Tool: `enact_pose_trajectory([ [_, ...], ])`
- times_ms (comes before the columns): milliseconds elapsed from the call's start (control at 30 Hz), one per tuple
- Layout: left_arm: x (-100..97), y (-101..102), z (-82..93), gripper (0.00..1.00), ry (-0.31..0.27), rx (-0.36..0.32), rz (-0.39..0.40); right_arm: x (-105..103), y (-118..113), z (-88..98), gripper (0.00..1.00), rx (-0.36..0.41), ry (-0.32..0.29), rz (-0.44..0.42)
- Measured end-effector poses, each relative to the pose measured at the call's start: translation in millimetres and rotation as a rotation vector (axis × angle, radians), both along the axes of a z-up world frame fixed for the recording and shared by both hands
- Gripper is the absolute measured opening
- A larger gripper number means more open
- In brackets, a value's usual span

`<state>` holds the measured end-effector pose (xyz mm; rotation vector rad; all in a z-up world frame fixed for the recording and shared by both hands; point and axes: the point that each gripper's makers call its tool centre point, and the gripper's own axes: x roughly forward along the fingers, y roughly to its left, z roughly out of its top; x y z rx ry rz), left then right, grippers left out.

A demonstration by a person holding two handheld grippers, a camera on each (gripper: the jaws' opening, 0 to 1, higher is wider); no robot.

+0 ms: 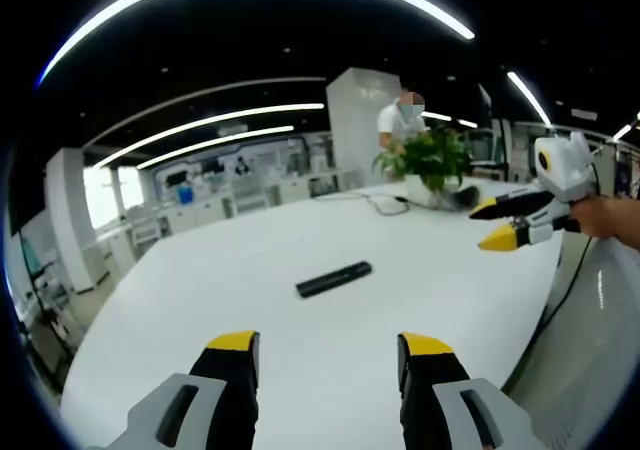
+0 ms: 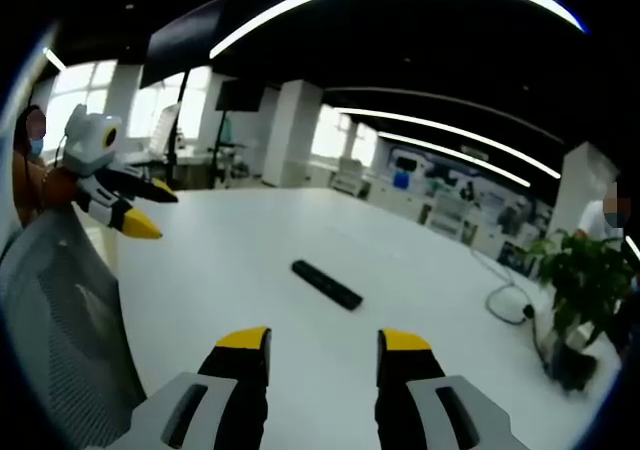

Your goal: Press the specified remote control buttons in sequence, fully releasing each button before pressing the next.

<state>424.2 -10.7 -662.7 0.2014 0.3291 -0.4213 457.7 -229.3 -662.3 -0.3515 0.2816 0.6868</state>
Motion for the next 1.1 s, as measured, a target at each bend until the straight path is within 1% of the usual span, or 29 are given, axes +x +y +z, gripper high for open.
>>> enact_pose_trajectory([
  [1100, 1.1, 1.3, -1.5, 0.57, 0.002, 0.002, -0.002, 2.0, -1.8, -1.9, 0.40, -0.011, -0.004, -0.002],
])
